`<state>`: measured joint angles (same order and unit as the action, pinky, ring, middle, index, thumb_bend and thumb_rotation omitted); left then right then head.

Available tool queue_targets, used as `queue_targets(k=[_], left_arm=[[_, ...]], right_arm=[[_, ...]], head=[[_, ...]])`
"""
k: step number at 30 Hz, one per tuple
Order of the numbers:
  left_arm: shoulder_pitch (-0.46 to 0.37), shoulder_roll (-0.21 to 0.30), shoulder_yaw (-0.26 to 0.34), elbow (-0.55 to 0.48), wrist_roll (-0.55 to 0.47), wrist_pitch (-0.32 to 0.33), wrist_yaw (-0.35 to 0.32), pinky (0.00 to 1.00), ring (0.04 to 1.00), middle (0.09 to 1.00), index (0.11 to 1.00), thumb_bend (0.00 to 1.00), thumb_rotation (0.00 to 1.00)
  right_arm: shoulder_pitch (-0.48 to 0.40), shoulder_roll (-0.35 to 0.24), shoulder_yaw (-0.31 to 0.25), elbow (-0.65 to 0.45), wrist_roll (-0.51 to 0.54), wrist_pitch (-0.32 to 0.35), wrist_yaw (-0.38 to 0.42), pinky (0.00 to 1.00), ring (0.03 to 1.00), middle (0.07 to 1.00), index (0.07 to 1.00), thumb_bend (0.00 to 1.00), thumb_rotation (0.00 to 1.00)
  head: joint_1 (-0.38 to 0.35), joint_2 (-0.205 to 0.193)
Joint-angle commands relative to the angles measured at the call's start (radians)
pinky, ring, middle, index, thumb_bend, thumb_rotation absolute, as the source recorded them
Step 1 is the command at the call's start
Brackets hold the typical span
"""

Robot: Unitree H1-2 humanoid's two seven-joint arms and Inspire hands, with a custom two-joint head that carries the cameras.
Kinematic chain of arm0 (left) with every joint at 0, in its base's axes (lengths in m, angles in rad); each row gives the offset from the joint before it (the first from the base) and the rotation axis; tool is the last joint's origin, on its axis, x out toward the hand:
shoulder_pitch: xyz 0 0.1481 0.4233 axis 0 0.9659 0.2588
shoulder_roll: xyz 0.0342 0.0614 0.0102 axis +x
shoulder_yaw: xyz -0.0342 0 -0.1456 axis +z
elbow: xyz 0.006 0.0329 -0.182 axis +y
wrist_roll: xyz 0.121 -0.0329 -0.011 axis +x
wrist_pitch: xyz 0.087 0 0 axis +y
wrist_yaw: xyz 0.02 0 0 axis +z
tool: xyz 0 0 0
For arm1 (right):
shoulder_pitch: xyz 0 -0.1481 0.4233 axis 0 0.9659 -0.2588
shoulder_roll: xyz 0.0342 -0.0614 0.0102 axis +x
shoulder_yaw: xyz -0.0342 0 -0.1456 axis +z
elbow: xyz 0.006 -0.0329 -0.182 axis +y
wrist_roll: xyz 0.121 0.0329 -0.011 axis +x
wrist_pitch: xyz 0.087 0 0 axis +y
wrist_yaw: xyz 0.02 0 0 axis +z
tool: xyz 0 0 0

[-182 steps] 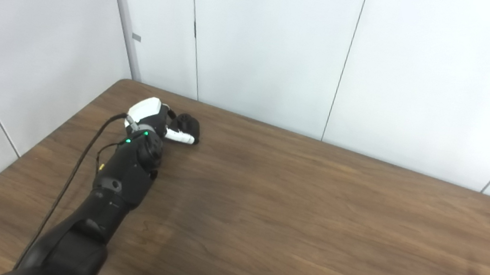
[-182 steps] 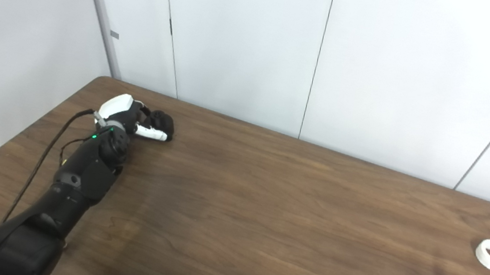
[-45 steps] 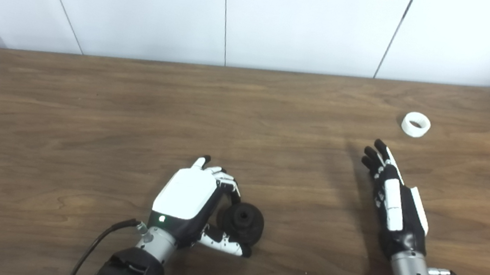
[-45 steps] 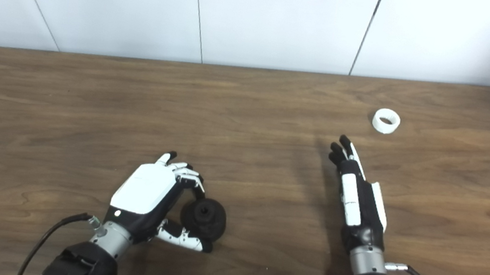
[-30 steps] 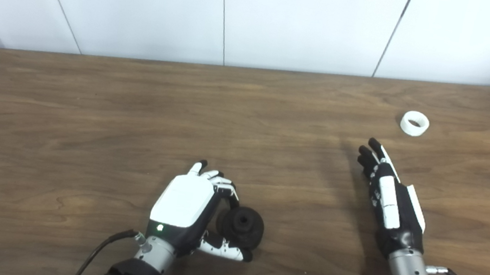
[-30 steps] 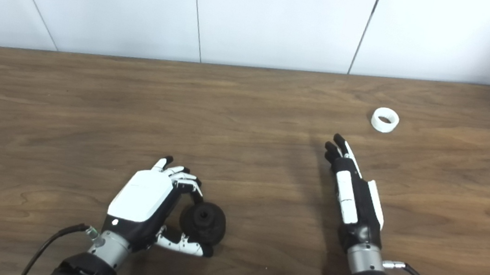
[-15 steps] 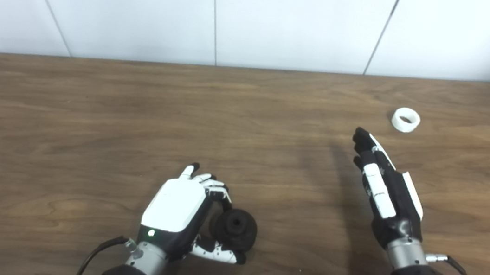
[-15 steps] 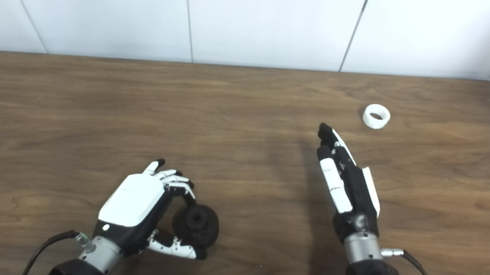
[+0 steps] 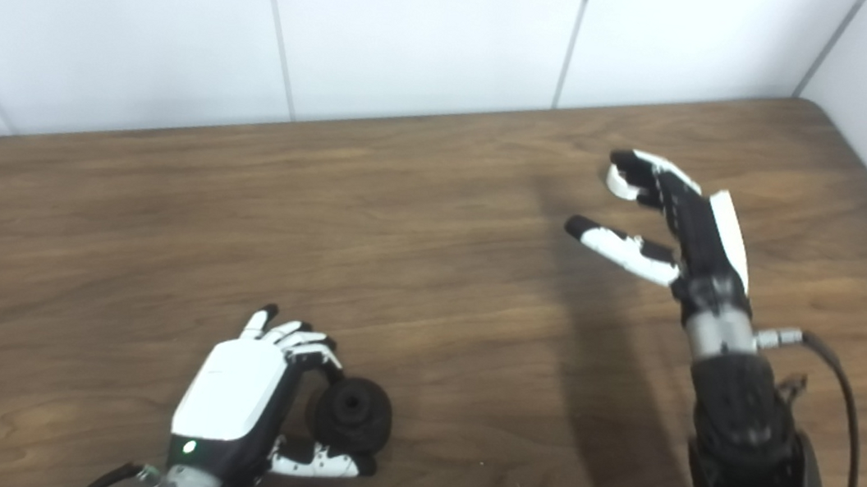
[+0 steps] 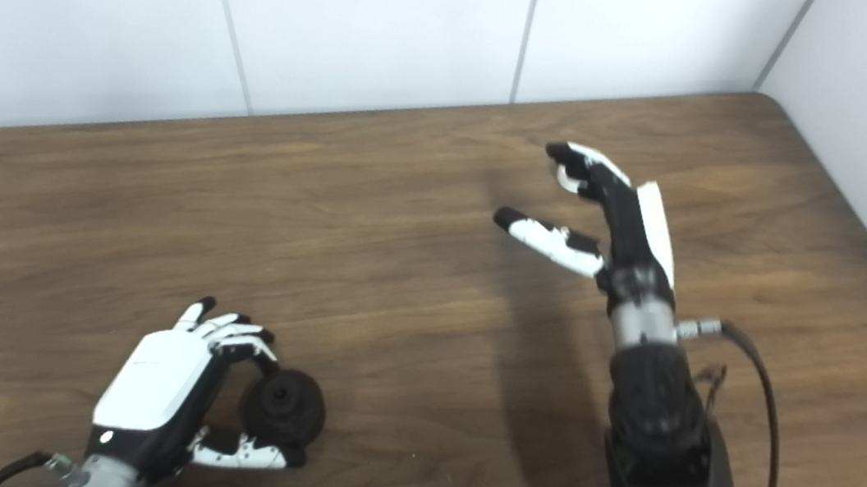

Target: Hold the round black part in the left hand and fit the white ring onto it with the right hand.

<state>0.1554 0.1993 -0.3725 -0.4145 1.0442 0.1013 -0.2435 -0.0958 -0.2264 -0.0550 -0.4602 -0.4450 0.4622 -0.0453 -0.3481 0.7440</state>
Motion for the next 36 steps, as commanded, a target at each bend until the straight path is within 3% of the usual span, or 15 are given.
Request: queue_targets(k=[1,6,9,11,17,22,36], left_arm=[[0.033,0.036,0.014,0.033,0.011,0.003,-0.007,1.00,0.863,0.761,0.483,0.52,0.05],[0.033,0.041,0.026,0.038,0.011,-0.001,-0.001,1.00,0.859,0.758,0.483,0.52,0.05],[0.034,0.041,0.033,0.038,0.008,-0.006,0.001,1.00,0.859,0.758,0.483,0.52,0.05],[0.035,0.042,0.035,0.040,0.008,-0.012,0.006,1.00,0.857,0.757,0.483,0.52,0.05],[0.035,0.041,0.038,0.045,0.014,-0.014,0.001,1.00,0.856,0.761,0.483,0.52,0.06],[0.034,0.039,0.039,0.043,0.017,-0.008,-0.008,1.00,0.860,0.763,0.483,0.52,0.06],[0.039,0.035,0.038,0.040,0.021,-0.008,-0.009,1.00,0.863,0.761,0.483,0.52,0.06]], right_arm=[[-0.050,-0.033,-0.009,-0.002,-0.041,-0.009,-0.006,0.78,0.826,0.810,0.713,0.79,0.28],[-0.108,-0.134,0.010,0.064,-0.112,-0.021,0.042,0.76,0.828,0.844,0.724,0.81,0.24],[-0.142,-0.203,0.028,0.111,-0.167,-0.013,0.070,0.83,0.876,0.871,0.725,0.82,0.25],[-0.166,-0.235,0.035,0.142,-0.206,-0.003,0.082,0.83,0.883,0.870,0.717,0.84,0.27],[-0.241,-0.278,0.029,0.251,-0.205,0.003,0.125,0.82,0.932,0.910,0.716,0.84,0.22],[-0.308,-0.312,0.046,0.361,-0.252,0.007,0.187,0.90,0.957,0.935,0.724,0.83,0.25],[-0.481,-0.340,0.145,0.648,-0.259,0.004,0.233,0.94,0.978,0.922,0.689,0.87,0.24]], head=[[-0.012,-0.003],[-0.022,-0.005],[-0.022,-0.005],[-0.022,-0.005],[-0.041,-0.018],[-0.052,-0.026],[-0.054,-0.036]])
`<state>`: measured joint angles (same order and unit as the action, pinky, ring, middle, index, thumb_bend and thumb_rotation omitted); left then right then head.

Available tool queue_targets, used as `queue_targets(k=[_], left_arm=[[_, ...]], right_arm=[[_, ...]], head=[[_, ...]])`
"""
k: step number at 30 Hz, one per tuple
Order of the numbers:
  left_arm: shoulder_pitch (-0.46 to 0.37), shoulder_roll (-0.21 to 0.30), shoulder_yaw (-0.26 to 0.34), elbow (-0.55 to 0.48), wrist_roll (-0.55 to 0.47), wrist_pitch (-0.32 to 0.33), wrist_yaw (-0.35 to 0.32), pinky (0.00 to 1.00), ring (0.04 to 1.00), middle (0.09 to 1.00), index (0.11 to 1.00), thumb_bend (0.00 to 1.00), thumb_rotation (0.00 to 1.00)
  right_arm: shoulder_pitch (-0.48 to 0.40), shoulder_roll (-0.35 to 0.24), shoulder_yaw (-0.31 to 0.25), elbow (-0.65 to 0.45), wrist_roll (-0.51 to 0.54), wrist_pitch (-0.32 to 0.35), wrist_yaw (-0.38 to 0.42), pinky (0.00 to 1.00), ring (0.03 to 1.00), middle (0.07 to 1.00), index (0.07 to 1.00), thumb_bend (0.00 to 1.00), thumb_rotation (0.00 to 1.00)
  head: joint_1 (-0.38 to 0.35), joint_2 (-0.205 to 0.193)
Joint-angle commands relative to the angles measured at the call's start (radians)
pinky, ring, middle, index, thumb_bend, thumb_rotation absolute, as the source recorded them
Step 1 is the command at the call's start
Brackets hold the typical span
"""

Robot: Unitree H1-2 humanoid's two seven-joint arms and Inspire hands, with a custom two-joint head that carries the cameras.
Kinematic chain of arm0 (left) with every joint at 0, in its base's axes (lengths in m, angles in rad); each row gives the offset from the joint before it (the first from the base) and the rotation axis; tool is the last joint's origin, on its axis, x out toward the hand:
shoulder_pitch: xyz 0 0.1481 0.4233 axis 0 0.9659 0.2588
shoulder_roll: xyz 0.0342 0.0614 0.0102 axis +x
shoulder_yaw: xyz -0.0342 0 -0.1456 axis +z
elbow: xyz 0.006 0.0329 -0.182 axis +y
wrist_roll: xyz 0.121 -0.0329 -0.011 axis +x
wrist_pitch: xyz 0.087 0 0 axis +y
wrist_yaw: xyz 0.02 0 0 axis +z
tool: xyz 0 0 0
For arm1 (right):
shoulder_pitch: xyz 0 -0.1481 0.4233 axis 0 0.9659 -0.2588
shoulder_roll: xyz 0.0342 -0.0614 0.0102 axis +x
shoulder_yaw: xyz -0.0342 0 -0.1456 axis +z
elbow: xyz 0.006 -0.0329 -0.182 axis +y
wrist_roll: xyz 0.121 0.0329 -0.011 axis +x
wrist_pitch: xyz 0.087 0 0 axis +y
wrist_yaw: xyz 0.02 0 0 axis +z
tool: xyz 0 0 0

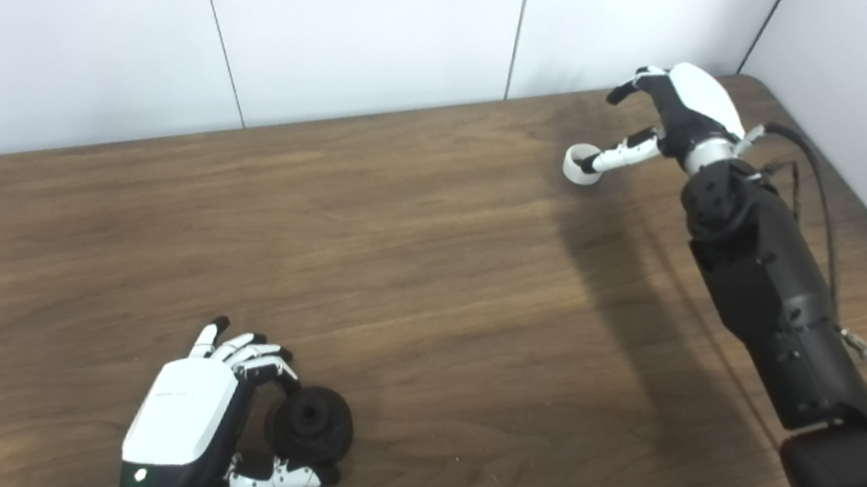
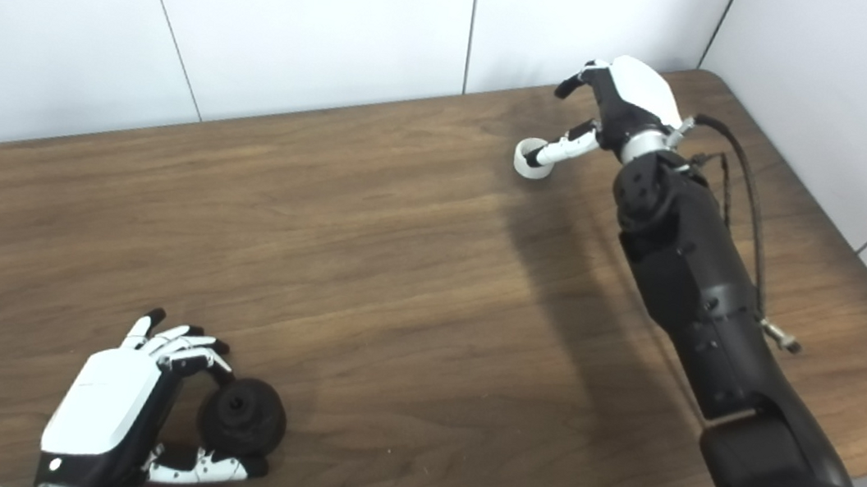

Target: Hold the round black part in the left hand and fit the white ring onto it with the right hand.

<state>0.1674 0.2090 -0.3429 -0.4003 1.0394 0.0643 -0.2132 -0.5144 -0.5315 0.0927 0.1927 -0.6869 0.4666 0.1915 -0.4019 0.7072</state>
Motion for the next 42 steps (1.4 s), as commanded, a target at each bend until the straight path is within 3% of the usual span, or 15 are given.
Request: queue_targets(k=[1,8,15,25,42], left_arm=[[0.027,0.025,0.009,0.026,0.027,0.027,-0.036,1.00,0.861,0.760,0.483,0.52,0.06],[0.028,0.025,0.010,0.030,0.019,0.020,-0.022,1.00,0.853,0.756,0.483,0.52,0.05],[0.027,0.022,0.006,0.023,0.036,0.033,-0.041,1.00,0.861,0.761,0.483,0.52,0.06],[0.027,0.018,0.007,0.015,0.043,0.036,-0.044,1.00,0.853,0.756,0.483,0.52,0.06],[0.031,0.018,0.006,0.008,0.050,0.037,-0.057,1.00,0.863,0.760,0.484,0.52,0.06]], right_arm=[[-0.074,-0.035,0.004,0.013,-0.024,0.001,0.010,0.94,0.978,0.919,0.690,0.88,0.25],[-0.117,-0.028,0.037,0.059,-0.060,0.003,0.095,0.95,0.978,0.911,0.683,0.89,0.26],[-0.111,0.025,0.008,0.057,-0.110,0.003,0.159,0.97,0.986,0.926,0.695,0.86,0.25],[-0.095,0.078,-0.059,0.093,-0.163,0.003,0.183,0.97,1.000,0.941,0.702,0.83,0.25],[-0.096,0.068,-0.089,0.097,-0.185,0.003,0.184,0.95,0.995,0.938,0.723,0.80,0.24]], head=[[0.000,0.001],[0.004,0.003],[0.010,0.002],[0.014,0.005],[0.015,0.006]])
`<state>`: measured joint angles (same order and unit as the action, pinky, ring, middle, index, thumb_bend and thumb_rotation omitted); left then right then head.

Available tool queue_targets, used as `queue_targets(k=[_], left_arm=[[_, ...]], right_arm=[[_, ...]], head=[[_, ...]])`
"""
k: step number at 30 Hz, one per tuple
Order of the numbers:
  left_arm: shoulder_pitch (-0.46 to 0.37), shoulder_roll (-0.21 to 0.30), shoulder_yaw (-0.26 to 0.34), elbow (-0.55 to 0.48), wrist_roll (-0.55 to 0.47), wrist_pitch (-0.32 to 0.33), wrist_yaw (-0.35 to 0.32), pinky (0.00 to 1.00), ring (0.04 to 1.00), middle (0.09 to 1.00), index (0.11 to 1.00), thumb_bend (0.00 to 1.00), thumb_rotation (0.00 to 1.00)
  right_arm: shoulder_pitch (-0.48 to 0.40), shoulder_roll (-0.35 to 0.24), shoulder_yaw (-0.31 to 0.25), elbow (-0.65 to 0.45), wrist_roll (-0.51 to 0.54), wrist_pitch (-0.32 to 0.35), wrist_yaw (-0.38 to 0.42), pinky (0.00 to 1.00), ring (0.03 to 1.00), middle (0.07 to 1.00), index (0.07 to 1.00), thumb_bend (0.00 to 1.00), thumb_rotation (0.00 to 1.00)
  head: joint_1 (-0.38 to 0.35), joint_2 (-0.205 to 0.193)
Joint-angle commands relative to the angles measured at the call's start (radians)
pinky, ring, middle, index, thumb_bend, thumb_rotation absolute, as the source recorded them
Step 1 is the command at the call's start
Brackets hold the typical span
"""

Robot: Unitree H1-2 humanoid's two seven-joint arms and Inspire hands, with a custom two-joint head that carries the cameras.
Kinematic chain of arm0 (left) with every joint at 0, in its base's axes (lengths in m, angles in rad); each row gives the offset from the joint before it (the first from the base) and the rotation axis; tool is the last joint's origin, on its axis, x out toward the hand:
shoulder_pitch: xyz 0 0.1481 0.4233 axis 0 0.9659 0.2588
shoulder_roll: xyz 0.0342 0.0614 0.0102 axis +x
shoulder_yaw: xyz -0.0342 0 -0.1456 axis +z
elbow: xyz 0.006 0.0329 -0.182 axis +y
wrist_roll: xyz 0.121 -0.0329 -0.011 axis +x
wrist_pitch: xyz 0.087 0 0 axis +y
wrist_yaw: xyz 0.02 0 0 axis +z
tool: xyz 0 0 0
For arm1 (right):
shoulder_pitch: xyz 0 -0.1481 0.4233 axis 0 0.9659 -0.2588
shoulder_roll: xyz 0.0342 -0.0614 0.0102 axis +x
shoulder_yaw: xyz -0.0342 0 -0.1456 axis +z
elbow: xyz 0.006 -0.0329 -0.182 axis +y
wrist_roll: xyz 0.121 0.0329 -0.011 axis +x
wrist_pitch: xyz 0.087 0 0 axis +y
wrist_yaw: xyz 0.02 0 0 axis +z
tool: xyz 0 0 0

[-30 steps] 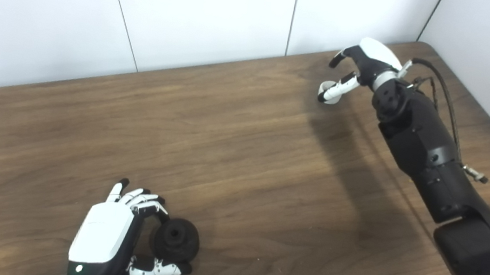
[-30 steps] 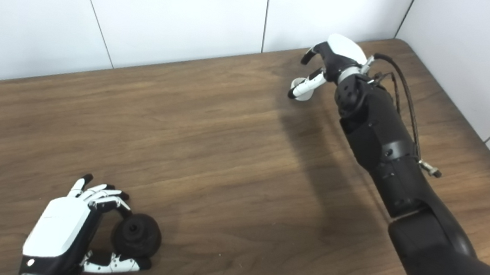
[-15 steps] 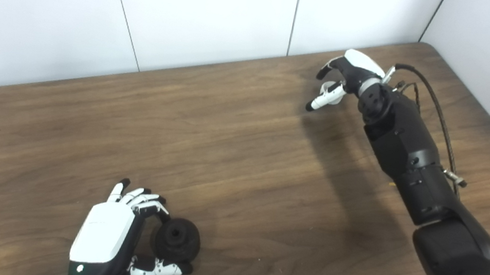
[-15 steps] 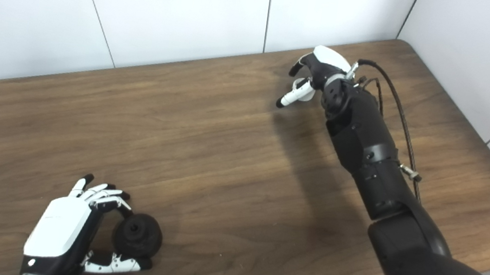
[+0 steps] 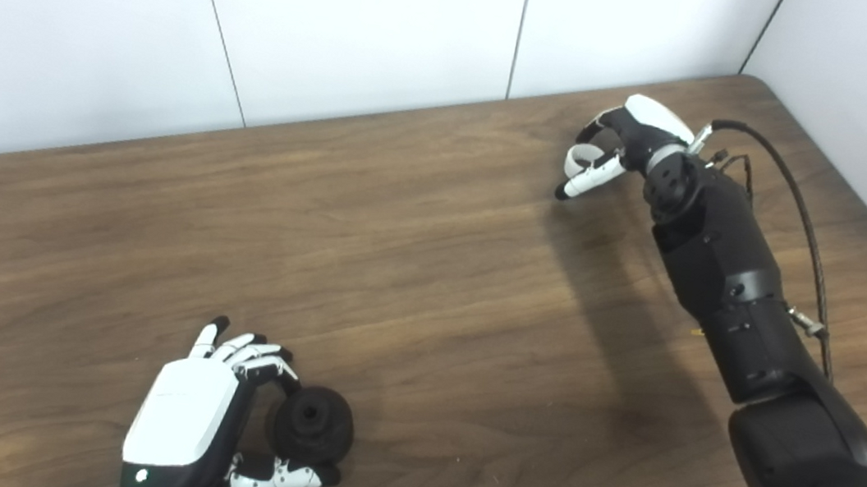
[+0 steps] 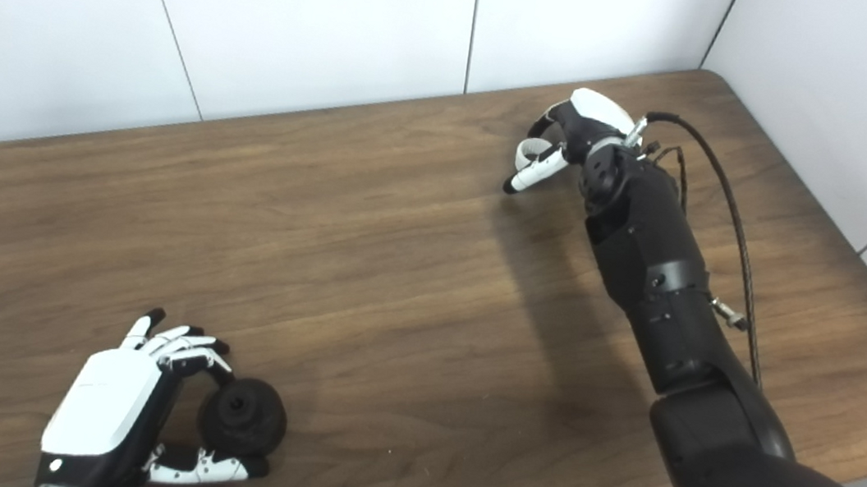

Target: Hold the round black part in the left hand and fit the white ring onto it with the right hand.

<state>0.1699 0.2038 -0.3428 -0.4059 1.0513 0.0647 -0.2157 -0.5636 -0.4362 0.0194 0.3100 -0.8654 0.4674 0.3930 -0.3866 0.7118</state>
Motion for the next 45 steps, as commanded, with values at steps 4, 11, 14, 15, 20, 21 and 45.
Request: queue_targets(k=[4,11,14,15,20,21,45], left_arm=[[0.030,0.022,0.007,0.010,0.038,0.037,-0.055,1.00,0.862,0.758,0.483,0.52,0.06],[0.030,0.021,0.007,0.011,0.040,0.036,-0.054,1.00,0.858,0.758,0.484,0.52,0.06],[0.031,0.020,0.009,0.013,0.033,0.034,-0.049,1.00,0.858,0.757,0.483,0.52,0.05],[0.031,0.020,0.010,0.013,0.033,0.033,-0.048,1.00,0.858,0.757,0.483,0.52,0.05],[0.030,0.020,0.010,0.010,0.036,0.034,-0.052,1.00,0.859,0.758,0.483,0.52,0.05],[0.030,0.021,0.009,0.008,0.040,0.035,-0.054,1.00,0.860,0.759,0.483,0.52,0.06],[0.033,0.017,0.015,0.002,0.032,0.031,-0.063,1.00,0.866,0.758,0.483,0.52,0.06]], right_arm=[[-0.050,-0.027,-0.025,-0.019,-0.008,0.002,-0.022,0.93,0.991,0.934,0.722,0.80,0.25],[-0.054,-0.027,-0.025,-0.017,-0.016,0.002,-0.018,0.92,0.993,0.938,0.715,0.80,0.25],[-0.052,-0.028,-0.022,-0.021,-0.019,0.002,-0.013,0.93,0.993,0.938,0.716,0.80,0.24],[-0.052,-0.029,-0.020,-0.021,-0.019,0.002,-0.012,0.93,0.993,0.937,0.716,0.80,0.24],[-0.049,-0.033,-0.015,-0.017,-0.021,0.002,-0.013,0.92,0.989,0.933,0.710,0.80,0.23],[-0.048,-0.034,-0.013,-0.018,-0.021,0.002,-0.015,0.92,0.986,0.930,0.706,0.80,0.23],[-0.033,-0.033,-0.011,-0.017,-0.009,0.002,-0.036,0.89,0.940,0.874,0.627,0.77,0.19]], head=[[0.000,0.001],[0.000,0.001],[0.001,0.001],[0.001,0.001],[0.001,0.001],[-0.002,0.002],[-0.003,0.005]])
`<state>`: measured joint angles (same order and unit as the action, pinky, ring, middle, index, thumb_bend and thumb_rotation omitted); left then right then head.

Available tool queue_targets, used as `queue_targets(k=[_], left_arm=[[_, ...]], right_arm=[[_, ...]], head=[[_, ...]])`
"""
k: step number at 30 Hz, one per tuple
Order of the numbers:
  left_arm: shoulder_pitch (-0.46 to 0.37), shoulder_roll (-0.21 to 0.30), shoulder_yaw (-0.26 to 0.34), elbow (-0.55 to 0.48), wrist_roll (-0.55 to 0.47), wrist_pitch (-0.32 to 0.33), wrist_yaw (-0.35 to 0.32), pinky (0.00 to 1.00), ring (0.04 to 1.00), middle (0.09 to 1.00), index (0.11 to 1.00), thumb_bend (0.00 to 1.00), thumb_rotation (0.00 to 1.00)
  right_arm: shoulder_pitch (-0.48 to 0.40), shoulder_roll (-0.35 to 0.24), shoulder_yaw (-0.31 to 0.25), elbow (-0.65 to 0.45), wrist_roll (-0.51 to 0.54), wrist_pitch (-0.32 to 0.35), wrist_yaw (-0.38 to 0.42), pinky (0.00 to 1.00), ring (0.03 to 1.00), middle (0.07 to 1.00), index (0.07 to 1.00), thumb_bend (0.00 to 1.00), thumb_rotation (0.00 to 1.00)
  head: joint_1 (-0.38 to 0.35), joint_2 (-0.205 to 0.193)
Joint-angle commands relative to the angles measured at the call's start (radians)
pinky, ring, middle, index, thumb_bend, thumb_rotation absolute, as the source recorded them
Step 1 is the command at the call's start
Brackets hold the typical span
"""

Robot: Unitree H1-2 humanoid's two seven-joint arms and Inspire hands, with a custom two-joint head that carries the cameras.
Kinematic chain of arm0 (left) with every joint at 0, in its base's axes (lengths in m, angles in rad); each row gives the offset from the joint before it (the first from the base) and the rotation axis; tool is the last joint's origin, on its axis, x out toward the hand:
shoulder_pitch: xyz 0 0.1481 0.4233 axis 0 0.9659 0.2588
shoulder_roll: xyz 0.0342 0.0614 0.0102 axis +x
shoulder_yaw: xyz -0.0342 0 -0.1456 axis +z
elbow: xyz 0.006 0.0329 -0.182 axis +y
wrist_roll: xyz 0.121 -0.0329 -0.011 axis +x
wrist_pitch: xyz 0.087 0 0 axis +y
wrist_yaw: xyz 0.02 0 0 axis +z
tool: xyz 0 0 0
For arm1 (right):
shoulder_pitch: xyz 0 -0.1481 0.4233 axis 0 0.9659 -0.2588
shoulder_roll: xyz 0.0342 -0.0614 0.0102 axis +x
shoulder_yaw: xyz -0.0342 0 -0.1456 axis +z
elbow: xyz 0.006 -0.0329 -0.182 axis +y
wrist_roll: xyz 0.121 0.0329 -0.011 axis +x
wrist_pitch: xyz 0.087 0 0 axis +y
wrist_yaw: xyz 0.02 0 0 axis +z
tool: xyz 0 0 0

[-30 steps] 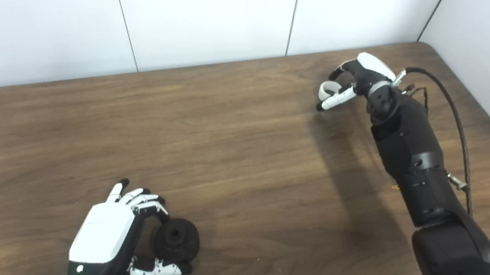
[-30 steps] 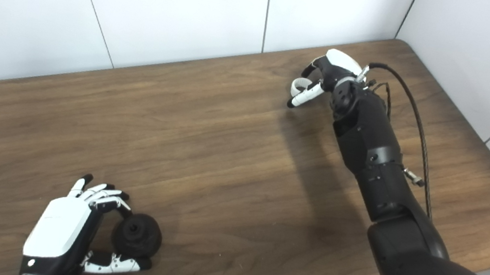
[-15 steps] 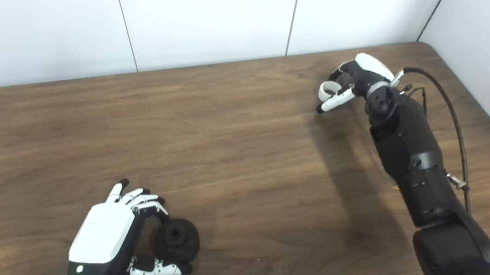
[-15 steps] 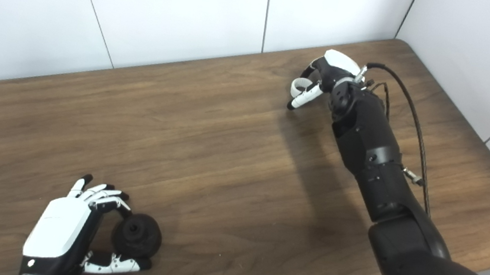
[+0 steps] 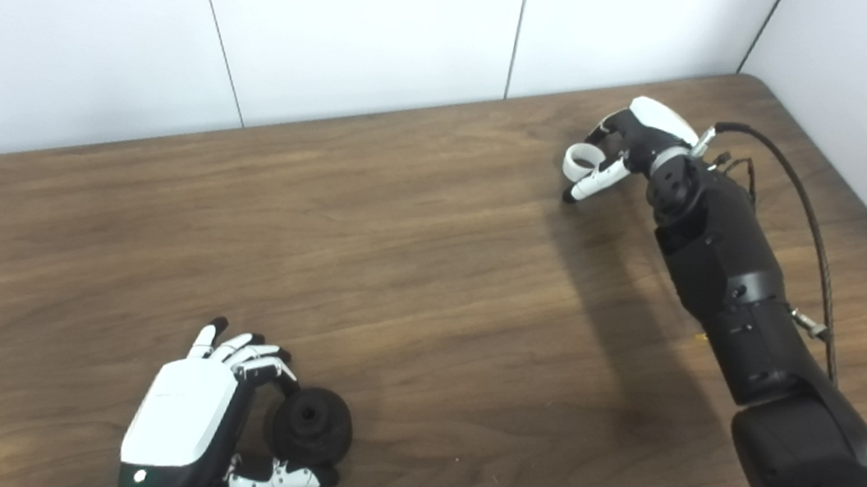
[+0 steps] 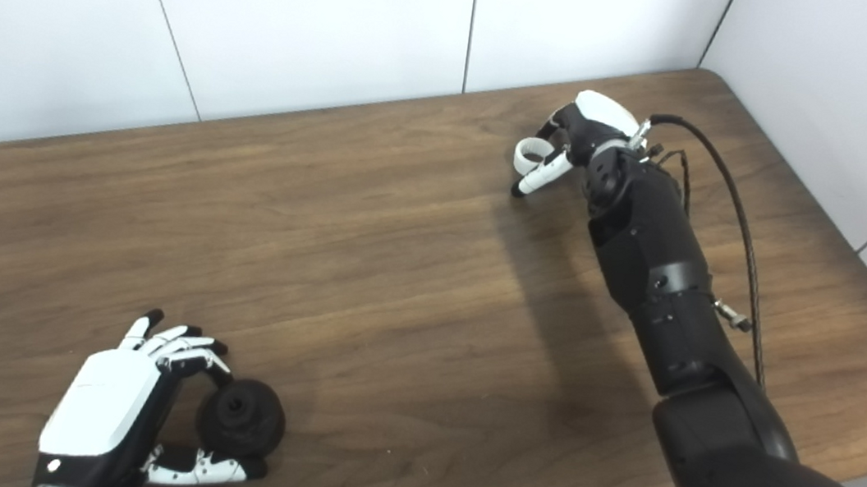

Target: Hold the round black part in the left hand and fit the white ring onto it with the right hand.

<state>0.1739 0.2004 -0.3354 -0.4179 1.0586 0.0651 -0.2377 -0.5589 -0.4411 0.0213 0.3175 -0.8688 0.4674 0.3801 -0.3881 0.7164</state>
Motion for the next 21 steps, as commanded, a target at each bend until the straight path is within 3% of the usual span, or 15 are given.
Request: queue_targets(k=[1,16,17,18,21], left_arm=[[0.028,0.021,0.008,0.016,0.024,0.029,-0.038,1.00,0.864,0.758,0.483,0.52,0.05],[0.028,0.018,0.011,0.016,0.021,0.025,-0.033,1.00,0.857,0.758,0.483,0.52,0.05],[0.028,0.017,0.011,0.016,0.021,0.026,-0.035,1.00,0.858,0.758,0.483,0.52,0.05],[0.028,0.017,0.011,0.015,0.021,0.027,-0.035,1.00,0.858,0.758,0.483,0.52,0.05],[0.028,0.017,0.010,0.015,0.026,0.027,-0.036,1.00,0.857,0.756,0.483,0.52,0.06]], right_arm=[[-0.038,-0.029,-0.012,-0.023,-0.007,0.002,-0.022,0.89,0.940,0.872,0.624,0.77,0.19],[-0.040,-0.031,-0.007,-0.025,-0.016,0.002,-0.021,0.85,0.912,0.840,0.608,0.77,0.19],[-0.039,-0.031,-0.007,-0.025,-0.013,0.002,-0.026,0.85,0.910,0.838,0.540,0.62,0.16],[-0.038,-0.027,-0.012,-0.024,-0.003,0.002,-0.038,0.85,0.909,0.837,0.517,0.57,0.16],[-0.036,-0.023,-0.017,-0.016,0.030,0.001,-0.082,0.85,0.882,0.809,0.490,0.53,0.14]], head=[[-0.001,0.000],[0.000,0.002],[0.000,0.002],[0.001,0.003],[0.001,0.003]])
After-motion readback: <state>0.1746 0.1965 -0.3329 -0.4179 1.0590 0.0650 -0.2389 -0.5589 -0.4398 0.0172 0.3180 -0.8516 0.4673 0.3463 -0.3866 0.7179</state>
